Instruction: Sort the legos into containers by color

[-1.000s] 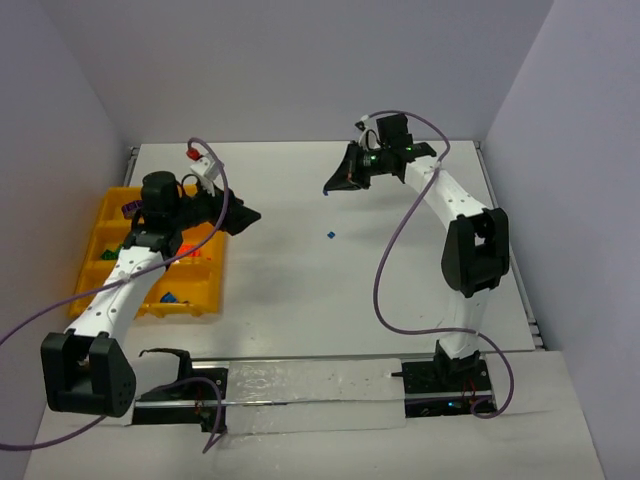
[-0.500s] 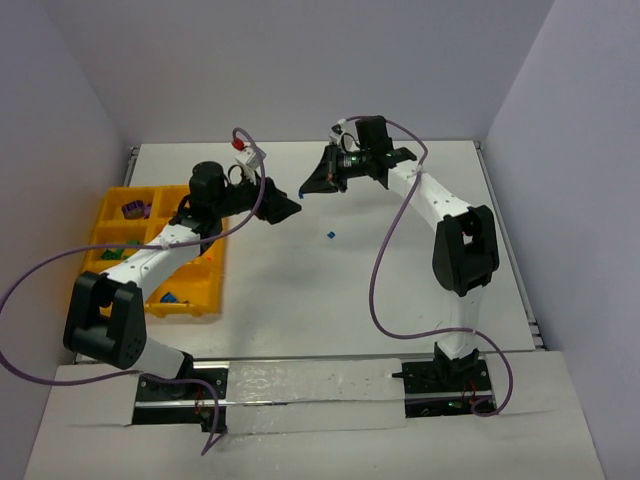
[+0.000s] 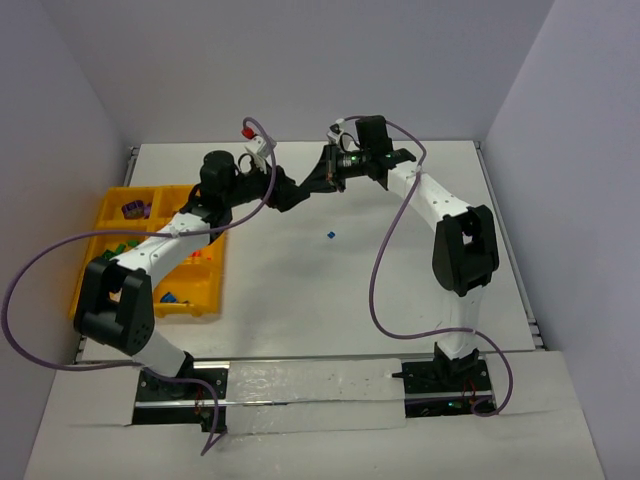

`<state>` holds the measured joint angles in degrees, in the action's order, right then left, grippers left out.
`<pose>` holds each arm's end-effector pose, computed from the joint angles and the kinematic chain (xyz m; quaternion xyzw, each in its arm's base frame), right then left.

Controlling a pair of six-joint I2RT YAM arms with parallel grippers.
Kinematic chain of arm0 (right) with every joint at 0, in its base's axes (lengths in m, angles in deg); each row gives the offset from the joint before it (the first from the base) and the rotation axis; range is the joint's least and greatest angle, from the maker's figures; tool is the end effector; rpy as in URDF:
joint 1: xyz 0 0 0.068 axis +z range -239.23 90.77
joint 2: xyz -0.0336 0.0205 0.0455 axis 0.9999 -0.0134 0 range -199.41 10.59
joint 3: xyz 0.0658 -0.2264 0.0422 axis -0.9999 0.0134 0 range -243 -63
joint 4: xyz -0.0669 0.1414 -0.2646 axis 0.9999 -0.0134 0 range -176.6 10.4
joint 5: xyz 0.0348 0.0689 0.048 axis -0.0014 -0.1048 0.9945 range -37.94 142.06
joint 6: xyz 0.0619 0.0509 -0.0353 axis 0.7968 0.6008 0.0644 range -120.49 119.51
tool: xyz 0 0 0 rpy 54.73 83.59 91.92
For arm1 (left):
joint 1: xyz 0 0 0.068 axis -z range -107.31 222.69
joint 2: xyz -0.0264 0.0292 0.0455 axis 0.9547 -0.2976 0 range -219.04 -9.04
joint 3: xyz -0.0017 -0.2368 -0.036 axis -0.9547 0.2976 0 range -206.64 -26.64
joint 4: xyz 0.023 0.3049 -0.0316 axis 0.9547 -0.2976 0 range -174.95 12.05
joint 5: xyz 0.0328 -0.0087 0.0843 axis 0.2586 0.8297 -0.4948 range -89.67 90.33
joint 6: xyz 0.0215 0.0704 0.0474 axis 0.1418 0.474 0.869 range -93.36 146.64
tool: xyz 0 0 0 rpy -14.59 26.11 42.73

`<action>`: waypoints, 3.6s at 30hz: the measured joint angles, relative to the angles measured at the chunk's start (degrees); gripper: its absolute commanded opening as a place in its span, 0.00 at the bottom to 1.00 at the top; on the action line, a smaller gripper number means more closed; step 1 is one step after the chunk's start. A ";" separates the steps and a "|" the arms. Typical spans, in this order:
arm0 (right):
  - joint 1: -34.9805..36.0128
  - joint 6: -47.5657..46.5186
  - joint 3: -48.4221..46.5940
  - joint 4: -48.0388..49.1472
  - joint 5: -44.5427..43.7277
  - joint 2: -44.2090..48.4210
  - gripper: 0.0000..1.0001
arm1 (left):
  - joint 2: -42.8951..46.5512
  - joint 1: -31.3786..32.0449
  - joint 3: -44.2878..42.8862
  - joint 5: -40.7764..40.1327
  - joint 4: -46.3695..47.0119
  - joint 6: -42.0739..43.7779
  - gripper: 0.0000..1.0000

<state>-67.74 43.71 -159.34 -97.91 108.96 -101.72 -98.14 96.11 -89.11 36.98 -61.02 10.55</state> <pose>0.4433 0.2444 0.2371 -0.0652 0.8059 0.5767 0.1168 0.3853 -0.2175 0.2419 0.2488 0.7112 -0.4331 0.4947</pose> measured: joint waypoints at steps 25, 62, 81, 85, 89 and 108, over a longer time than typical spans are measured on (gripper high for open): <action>0.00 1.17 0.36 2.00 1.23 0.00 0.00 | -1.25 0.36 -0.41 0.32 -2.04 2.66 0.03; -1.99 -43.36 4.13 -16.59 -27.85 9.96 1.00 | 20.88 -42.25 1.75 2.08 -72.66 47.20 0.00; -3.52 -45.57 9.28 -15.16 -31.21 9.06 0.99 | 25.24 -47.55 12.64 -16.55 -71.42 52.50 0.34; -2.15 -46.45 9.29 -15.18 -34.20 6.73 0.99 | 24.13 -47.55 12.62 -17.99 -69.40 51.11 0.50; -0.89 -47.16 9.32 -15.21 -36.61 5.80 1.00 | 23.04 -47.55 12.62 -18.56 -69.15 50.76 0.57; -16.48 -45.11 9.58 -15.51 -34.37 5.62 1.00 | -0.07 -4.99 -12.20 -12.12 -50.45 29.52 0.54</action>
<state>-84.22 -1.39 -149.76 -113.42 74.59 -96.10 -98.21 91.12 -101.30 24.86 -111.47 40.07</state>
